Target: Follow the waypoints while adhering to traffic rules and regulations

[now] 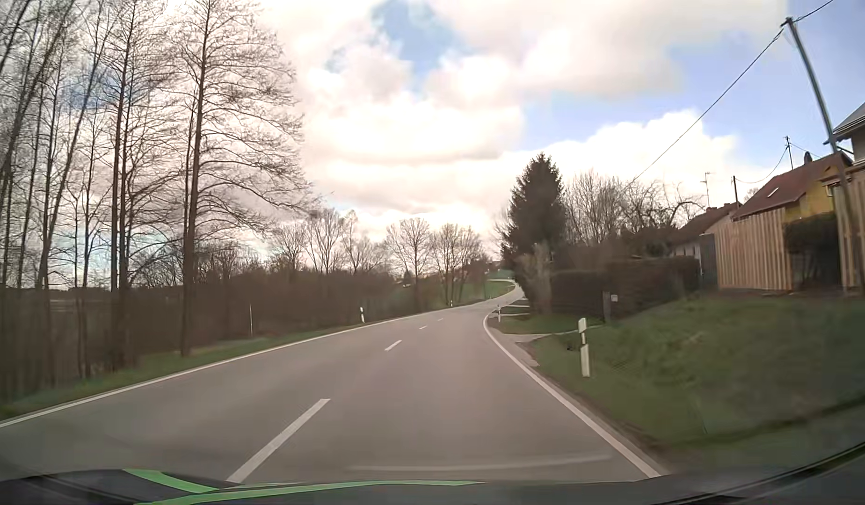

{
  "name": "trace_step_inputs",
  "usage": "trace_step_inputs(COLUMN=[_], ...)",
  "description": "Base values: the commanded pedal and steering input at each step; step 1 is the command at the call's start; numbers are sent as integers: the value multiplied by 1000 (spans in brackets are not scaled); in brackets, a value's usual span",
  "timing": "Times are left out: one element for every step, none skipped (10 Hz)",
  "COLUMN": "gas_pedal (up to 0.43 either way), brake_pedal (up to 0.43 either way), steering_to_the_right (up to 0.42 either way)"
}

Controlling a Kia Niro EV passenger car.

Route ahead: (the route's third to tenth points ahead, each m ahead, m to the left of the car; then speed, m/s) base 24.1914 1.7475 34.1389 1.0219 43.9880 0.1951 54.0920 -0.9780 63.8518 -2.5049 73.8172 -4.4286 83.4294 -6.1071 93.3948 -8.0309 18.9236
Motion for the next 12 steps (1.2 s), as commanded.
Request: trace_step_inputs(gas_pedal=[110, 110, 110, 110, 110, 110, 110, 110, 110, 110, 110, 110], brake_pedal=[0, 0, 0, 0, 0, 0, 0, 0, 0, 0, 0, 0], steering_to_the_right=[13, 13, 13, 13, 13, 13, 13, 13, 13, 13, 13, 13])
